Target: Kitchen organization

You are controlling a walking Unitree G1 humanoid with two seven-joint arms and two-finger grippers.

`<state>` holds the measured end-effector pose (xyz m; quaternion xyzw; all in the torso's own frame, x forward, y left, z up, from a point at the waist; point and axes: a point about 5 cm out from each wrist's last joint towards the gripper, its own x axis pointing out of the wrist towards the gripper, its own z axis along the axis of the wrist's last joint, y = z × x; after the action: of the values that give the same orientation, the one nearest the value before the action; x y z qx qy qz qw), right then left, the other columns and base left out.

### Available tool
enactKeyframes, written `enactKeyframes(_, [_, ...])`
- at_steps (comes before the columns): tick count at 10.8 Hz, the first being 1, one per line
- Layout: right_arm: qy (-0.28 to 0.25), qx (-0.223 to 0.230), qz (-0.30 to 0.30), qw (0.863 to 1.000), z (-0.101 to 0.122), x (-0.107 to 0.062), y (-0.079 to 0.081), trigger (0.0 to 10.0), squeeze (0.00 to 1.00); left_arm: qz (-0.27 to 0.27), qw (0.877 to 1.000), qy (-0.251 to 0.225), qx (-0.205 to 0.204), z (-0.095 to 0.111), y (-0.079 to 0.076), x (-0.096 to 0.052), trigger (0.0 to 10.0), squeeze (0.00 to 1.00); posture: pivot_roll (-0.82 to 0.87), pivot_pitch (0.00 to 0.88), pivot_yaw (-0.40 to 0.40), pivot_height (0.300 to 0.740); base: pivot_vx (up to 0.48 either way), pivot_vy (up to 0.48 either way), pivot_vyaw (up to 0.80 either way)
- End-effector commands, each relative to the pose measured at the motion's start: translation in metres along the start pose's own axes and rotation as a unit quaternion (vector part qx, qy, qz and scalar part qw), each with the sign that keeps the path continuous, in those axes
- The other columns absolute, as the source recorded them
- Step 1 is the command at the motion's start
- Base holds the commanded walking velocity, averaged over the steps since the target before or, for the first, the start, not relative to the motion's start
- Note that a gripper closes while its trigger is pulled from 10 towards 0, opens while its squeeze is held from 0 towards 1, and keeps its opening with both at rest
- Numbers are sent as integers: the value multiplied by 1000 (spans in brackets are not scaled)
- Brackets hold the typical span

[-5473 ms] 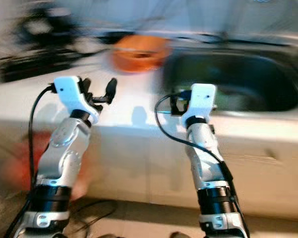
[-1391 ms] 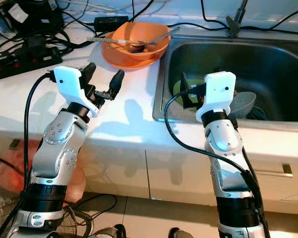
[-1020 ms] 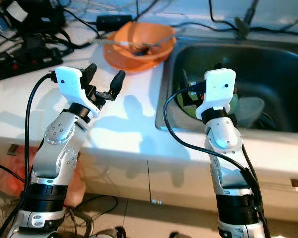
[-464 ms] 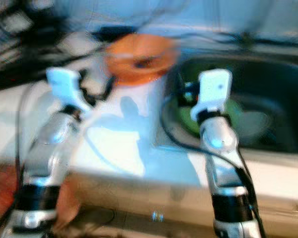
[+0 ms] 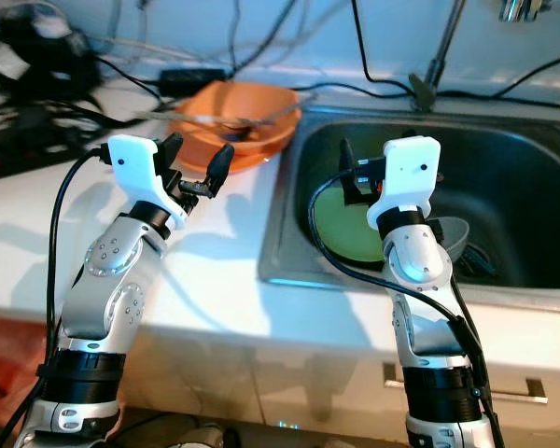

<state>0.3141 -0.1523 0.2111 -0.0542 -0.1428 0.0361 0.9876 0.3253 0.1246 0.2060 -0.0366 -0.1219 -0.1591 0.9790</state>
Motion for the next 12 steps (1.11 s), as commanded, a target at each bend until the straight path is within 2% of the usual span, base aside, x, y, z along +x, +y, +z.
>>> enactKeyframes(1, [-3,-5,-2,1000,1,-1,-2,10000,0,-1,1000,0,3,2,0,0,10000,0,28,120,27,740,0,0,0])
enactKeyframes(5, [0,-7,-4,1000,0,0,-3,10000,0,2,1000,2,7,2,3,2,10000,0,28,119,28,740,0,0,0])
enactKeyframes(7, [7,-2,-3,1000,-1,0,-2,10000,0,8,1000,19,21,-1,7,3,10000,0,30,123,28,740,0,0,0])
enactKeyframes(9, [94,42,56,993,-12,0,7,10000,0,-6,997,64,49,-9,13,7,10000,0,31,147,42,740,0,0,0])
enactKeyframes(12, [135,40,103,985,-8,-10,2,10000,0,-45,992,87,80,-8,14,23,10000,0,19,174,58,740,0,0,0])
